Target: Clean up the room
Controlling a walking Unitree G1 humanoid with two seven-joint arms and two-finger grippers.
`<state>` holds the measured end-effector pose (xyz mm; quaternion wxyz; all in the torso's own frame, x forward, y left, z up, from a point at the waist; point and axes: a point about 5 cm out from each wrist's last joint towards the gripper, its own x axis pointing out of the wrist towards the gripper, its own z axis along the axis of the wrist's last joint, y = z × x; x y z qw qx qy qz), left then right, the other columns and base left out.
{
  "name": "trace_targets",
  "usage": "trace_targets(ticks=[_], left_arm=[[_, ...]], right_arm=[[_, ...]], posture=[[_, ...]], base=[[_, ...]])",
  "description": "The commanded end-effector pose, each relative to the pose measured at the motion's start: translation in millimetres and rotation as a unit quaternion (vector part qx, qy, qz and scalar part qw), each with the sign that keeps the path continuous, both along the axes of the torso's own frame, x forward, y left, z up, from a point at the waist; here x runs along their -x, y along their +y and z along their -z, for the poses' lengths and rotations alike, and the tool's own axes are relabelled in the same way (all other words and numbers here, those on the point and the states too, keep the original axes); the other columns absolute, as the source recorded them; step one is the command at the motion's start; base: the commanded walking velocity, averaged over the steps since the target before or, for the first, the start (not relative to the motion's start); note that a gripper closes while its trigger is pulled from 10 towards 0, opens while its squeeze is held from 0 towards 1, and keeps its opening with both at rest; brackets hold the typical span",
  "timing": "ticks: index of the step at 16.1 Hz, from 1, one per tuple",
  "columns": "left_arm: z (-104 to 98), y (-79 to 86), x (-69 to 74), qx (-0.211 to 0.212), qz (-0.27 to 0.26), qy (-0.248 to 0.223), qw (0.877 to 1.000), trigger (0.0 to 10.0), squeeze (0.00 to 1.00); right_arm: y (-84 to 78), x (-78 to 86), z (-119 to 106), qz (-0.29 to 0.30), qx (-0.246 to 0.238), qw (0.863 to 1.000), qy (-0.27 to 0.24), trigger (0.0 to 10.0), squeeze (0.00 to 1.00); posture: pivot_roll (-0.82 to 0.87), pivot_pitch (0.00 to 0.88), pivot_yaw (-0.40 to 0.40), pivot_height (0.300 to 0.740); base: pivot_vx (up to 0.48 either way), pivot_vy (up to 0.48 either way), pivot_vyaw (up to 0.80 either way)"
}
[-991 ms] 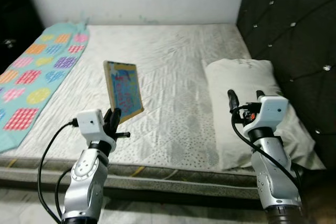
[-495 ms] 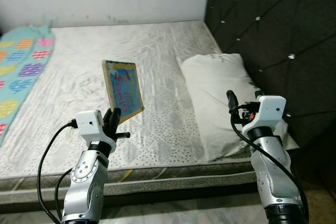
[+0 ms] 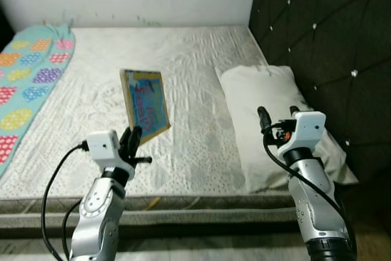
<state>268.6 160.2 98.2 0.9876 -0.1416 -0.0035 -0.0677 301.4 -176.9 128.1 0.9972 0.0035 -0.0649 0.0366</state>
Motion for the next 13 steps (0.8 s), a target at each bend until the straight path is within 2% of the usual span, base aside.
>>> trace_targets(ticks=[1, 13], left_arm=[[-15.3, -0.6, -2.2, -0.002, 0.008, -0.034, 0.999, 10.0, 0.00], [-14.6, 0.3, -2.1, -0.008, 0.008, -0.029, 1.000, 10.0, 0.00]], right_arm=[[2.3, -0.8, -3.4, -0.007, 0.001, 1.000, -0.003, 10.0, 0.00], [6.9, -0.8, -0.7, -0.016, 0.003, 1.000, 0.001, 10.0, 0.00]], posture=[[-0.13, 0.000, 0.022, 0.740], [-0.13, 0.000, 0.016, 0.740]], base=[[0.326, 0.000, 0.00], [0.320, 0.000, 0.00]])
